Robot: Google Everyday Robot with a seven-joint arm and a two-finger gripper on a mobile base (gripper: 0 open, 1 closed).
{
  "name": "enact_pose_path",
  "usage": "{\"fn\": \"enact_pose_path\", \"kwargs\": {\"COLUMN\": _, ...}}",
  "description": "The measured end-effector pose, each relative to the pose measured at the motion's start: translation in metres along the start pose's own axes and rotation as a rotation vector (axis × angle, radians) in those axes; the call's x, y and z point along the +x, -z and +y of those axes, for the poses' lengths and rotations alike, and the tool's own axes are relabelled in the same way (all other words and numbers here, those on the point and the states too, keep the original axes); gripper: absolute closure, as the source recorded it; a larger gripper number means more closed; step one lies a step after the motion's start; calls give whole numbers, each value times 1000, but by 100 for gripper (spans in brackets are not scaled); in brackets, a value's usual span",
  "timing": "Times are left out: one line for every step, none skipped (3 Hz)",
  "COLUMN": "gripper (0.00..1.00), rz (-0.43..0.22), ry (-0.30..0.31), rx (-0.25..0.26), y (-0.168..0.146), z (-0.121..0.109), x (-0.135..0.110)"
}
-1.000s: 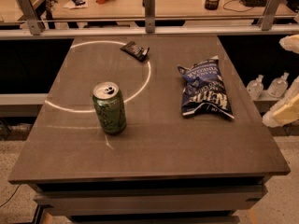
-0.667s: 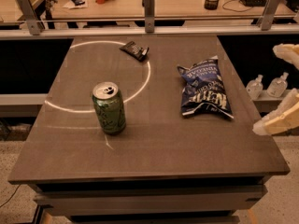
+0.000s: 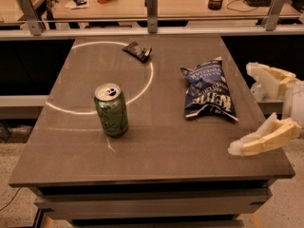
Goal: Move green can near rxbar chocolate
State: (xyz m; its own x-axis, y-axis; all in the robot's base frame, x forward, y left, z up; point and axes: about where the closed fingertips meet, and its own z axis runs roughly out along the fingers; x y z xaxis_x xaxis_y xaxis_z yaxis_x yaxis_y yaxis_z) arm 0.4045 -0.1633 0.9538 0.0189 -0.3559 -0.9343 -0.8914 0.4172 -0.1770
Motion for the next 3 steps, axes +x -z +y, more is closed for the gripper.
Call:
{"fn": "enact_pose_path", "kwargs": {"gripper": 0, "rz": -170, "ry": -59, "rx": -25, "y": -17, "z": 19, "x": -20}}
{"fn": "enact_pose_path", "kwargs": {"gripper": 0, "rz": -170, "ry": -59, "rx": -25, "y": -17, "z": 19, "x": -20}}
{"fn": "enact_pose_path", "kwargs": {"gripper": 0, "rz": -156, "ry": -60, "rx": -9, "y": -31, "z": 23, "x": -22}}
